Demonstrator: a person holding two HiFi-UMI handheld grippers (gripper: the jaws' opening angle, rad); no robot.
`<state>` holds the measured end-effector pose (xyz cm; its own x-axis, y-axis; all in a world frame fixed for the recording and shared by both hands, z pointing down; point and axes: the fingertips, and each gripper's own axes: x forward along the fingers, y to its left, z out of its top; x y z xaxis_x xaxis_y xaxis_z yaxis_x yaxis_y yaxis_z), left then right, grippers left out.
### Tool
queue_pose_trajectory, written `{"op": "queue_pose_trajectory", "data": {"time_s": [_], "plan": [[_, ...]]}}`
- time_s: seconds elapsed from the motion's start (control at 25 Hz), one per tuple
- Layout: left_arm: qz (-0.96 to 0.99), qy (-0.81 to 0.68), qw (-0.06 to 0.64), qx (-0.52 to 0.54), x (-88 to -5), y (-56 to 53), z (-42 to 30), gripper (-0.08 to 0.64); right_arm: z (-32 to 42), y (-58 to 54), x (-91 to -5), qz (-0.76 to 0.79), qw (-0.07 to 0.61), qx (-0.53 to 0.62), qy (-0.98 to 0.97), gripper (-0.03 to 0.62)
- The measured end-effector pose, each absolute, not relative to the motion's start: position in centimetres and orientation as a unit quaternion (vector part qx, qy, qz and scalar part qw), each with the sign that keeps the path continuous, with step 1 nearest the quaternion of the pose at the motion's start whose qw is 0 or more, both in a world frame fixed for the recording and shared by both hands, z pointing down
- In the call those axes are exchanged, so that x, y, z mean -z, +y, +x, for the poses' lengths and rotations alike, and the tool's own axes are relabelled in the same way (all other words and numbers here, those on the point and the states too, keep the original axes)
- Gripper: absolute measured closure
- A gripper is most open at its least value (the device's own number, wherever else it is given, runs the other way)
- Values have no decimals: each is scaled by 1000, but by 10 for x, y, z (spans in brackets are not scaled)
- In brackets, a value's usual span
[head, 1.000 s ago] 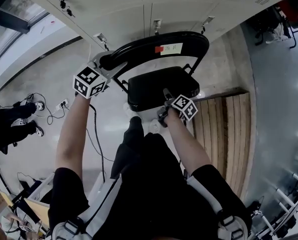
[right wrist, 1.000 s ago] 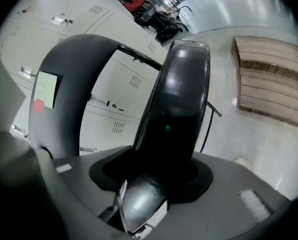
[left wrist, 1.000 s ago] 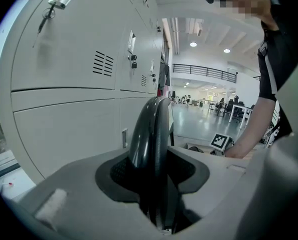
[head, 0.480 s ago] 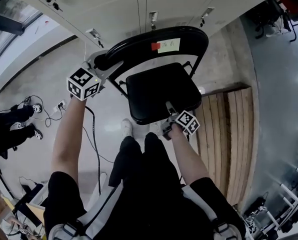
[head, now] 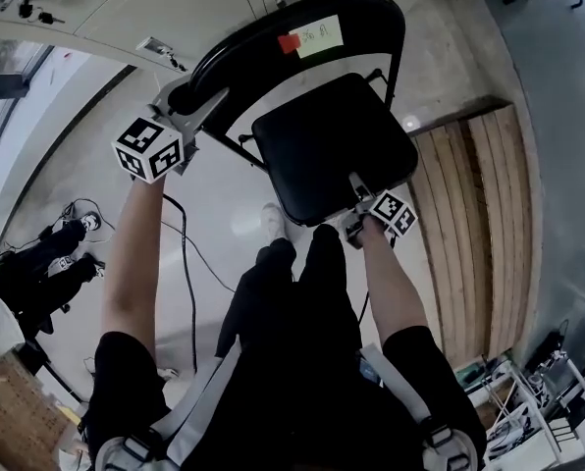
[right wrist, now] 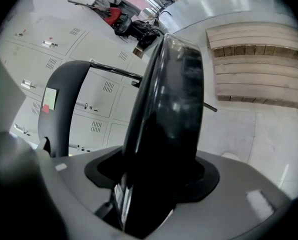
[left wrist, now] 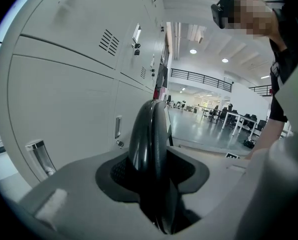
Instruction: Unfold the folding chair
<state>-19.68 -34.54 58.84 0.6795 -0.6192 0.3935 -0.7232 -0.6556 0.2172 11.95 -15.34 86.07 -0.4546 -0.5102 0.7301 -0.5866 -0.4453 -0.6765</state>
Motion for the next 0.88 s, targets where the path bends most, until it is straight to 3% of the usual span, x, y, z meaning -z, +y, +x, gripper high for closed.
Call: {"op": "queue_pose_trajectory", "data": {"time_s": [0.56, 0.88], "plan": [[907, -365, 169, -125, -596, -344, -192, 407, 134, -116, -903, 532, 36, -705, -467, 239], [898, -371, 203, -125, -598, -330, -185, 416, 143, -93, -906, 527, 63, -741, -411, 218]]}}
